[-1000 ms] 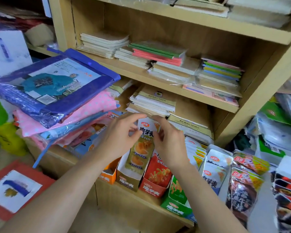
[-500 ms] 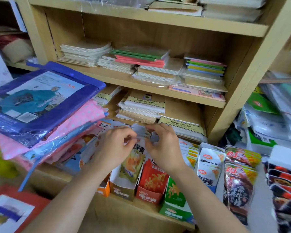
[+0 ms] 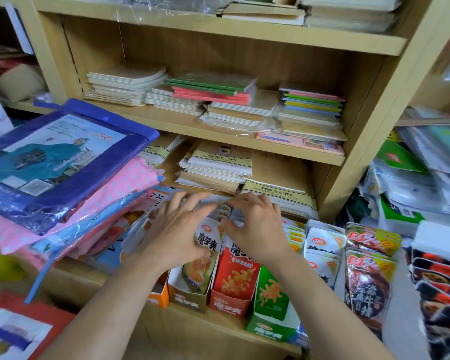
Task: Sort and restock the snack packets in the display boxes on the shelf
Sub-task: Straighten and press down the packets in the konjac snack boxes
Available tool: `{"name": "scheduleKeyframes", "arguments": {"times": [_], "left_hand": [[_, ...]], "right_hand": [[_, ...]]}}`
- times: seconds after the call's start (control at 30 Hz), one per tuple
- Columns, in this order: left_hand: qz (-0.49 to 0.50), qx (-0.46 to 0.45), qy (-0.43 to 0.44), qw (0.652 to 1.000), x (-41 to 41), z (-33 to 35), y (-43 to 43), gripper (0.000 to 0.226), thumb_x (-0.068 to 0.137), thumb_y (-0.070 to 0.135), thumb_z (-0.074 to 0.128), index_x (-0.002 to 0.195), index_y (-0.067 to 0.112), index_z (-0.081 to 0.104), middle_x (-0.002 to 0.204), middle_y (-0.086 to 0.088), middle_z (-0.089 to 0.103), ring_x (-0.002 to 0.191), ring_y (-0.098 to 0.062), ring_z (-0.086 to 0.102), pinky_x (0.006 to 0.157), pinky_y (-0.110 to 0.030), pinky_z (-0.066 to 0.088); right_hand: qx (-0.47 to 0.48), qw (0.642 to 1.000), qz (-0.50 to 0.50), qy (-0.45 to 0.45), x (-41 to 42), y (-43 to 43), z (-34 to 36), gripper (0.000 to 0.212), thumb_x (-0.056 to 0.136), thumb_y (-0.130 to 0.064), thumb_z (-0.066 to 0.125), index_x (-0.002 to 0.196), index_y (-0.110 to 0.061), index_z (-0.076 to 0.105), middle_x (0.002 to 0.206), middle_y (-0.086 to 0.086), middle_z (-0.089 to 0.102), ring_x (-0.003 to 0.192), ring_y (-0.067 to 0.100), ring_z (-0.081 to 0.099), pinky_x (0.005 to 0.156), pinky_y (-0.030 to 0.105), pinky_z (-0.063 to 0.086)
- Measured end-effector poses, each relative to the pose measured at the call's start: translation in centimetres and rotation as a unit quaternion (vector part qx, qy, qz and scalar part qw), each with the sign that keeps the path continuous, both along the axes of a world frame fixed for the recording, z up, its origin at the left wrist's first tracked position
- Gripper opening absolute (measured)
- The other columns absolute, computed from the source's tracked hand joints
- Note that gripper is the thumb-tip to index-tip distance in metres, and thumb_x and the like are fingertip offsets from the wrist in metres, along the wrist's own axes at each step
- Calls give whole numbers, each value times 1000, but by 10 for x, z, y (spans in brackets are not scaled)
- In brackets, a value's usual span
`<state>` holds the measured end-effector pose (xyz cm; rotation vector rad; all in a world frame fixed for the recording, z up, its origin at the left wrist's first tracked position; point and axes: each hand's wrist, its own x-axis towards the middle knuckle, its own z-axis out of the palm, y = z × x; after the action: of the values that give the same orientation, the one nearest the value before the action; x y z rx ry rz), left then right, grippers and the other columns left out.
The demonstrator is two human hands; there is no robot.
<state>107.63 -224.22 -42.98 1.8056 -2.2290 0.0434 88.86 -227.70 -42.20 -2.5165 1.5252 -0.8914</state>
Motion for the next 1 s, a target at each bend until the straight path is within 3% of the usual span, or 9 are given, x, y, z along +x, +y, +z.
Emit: {"name": "scheduleKeyframes", "arguments": {"times": [0.07, 0.17, 0.3, 0.4, 0.5, 0.57, 0.63, 0.87, 1.0], "left_hand": [[16, -8, -8, 1000, 0, -2, 2, 99, 66, 53, 85, 148, 43, 30, 157, 15, 14, 142, -18, 15, 111, -42, 32], [36, -57, 16, 998, -2, -9, 2, 85, 63, 45, 89, 133, 40, 43, 148, 10, 28, 135, -20, 30, 102, -40, 42], [37, -127, 16, 991, -2, -13, -2, 70, 54, 41, 96, 111, 31, 58, 132, 7, 49, 116, -22, 47, 85, -39, 48], [27, -159, 25, 987, -1, -17, -3, 64, 54, 41, 96, 105, 29, 60, 126, 9, 54, 113, -20, 47, 84, -38, 47], [43, -161, 16, 986, -2, -18, -4, 72, 60, 45, 93, 120, 31, 56, 134, 11, 51, 118, -21, 46, 89, -38, 45], [70, -131, 1, 989, -4, -18, -4, 95, 65, 51, 89, 145, 32, 40, 147, 10, 43, 125, -23, 43, 95, -40, 44], [74, -112, -18, 991, -4, -18, -4, 111, 69, 55, 85, 158, 30, 23, 158, 9, 34, 130, -25, 39, 97, -42, 44], [55, -116, 1, 992, 0, -18, -1, 90, 64, 51, 87, 142, 32, 47, 152, 9, 38, 128, -26, 38, 95, -46, 49], [54, -102, 0, 993, 0, -20, -2, 84, 72, 57, 79, 143, 35, 42, 151, 10, 35, 130, -26, 37, 99, -43, 43]], "right_hand": [[12, 1000, -2, 8, 0, -1, 0, 50, 90, -41, 68, 137, -27, 60, 135, -6, 58, 124, 26, 45, 99, 41, 32], [23, 1000, -9, 8, -1, -2, -1, 68, 91, -47, 65, 151, -26, 43, 140, -7, 53, 128, 24, 41, 100, 42, 30], [32, 999, 5, 2, -2, -3, -1, 62, 91, -54, 63, 146, -27, 51, 142, -7, 52, 127, 24, 38, 98, 40, 28], [43, 999, 14, 1, -3, -3, 0, 56, 91, -54, 63, 141, -29, 56, 143, -10, 51, 127, 22, 37, 96, 39, 27], [38, 999, 21, 3, -4, -2, 0, 50, 92, -54, 61, 136, -30, 59, 139, -11, 53, 123, 20, 38, 89, 35, 23], [32, 999, 23, 15, -5, -3, 0, 50, 93, -54, 60, 137, -31, 59, 139, -12, 53, 122, 20, 38, 89, 35, 22], [26, 999, 22, 28, -5, -3, 0, 51, 93, -54, 59, 139, -31, 57, 141, -13, 52, 123, 20, 38, 89, 36, 22], [5, 1000, 14, 27, -3, 0, -3, 50, 92, -46, 63, 140, -34, 55, 140, -11, 55, 121, 24, 42, 88, 38, 24], [5, 999, 9, 44, -3, -2, -6, 43, 95, -51, 58, 135, -38, 61, 144, -10, 52, 125, 23, 40, 92, 41, 26]]}}
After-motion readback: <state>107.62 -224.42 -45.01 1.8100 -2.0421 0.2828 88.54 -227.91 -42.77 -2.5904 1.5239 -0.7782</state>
